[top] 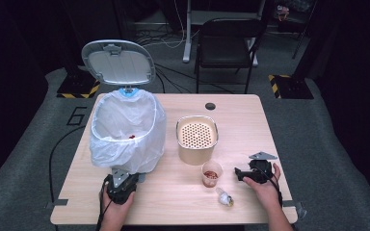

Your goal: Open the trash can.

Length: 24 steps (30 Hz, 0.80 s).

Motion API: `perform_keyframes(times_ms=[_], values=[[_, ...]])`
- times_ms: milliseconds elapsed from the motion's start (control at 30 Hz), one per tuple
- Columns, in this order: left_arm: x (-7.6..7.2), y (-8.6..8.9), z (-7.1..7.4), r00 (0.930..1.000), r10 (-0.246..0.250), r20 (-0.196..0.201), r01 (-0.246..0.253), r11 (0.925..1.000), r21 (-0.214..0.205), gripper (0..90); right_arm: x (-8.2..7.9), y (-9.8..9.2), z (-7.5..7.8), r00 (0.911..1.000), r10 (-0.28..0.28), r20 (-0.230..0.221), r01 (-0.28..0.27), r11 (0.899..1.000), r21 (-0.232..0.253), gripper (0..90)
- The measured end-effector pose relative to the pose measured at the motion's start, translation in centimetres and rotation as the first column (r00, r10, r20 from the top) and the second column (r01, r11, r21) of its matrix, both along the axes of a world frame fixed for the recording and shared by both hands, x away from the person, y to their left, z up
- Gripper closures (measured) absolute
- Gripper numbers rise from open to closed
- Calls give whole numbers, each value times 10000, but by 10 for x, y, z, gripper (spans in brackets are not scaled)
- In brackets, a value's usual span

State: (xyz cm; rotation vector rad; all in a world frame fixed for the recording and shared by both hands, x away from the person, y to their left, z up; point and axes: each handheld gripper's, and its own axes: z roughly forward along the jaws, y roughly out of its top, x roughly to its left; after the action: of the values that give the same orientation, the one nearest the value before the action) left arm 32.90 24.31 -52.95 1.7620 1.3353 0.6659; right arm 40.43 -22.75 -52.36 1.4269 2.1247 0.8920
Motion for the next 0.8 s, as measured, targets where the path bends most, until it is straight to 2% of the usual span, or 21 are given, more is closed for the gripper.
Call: perform_keyframes(times_ms=[100, 167, 300, 367, 533, 633, 800], values=[[0, 0, 0, 10000, 1, -2, -1, 10000, -13, 692, 1, -3, 3, 10000, 24, 18, -24, 10000, -7, 244], [0, 0, 0, 10000, -4, 6, 4, 10000, -1, 692, 0, -5, 5, 9998, -122, 158, 119, 9997, 206, 252], [0, 0, 0, 10000, 13, -5, -13, 10000, -53, 691, -5, -7, 14, 9993, 99, 351, -115, 9990, 436, 267], [0, 0, 0, 10000, 1, -12, -1, 10000, -26, 691, -8, -6, 20, 9983, 340, 476, -367, 9976, 580, 258], [0, 0, 0, 10000, 14, -6, -14, 10000, -41, 691, -14, 2, 33, 9923, 889, 861, -932, 9945, 475, 258], [0, 0, 0, 10000, 0, -5, 0, 10000, -10, 691, -18, 8, 38, 9904, 1183, 715, -1228, 9905, 623, 259], [0, 0, 0, 10000, -2, -4, 2, 10000, -2, 691, -23, 14, 44, 9854, 1526, 760, -1569, 9861, 546, 265]])
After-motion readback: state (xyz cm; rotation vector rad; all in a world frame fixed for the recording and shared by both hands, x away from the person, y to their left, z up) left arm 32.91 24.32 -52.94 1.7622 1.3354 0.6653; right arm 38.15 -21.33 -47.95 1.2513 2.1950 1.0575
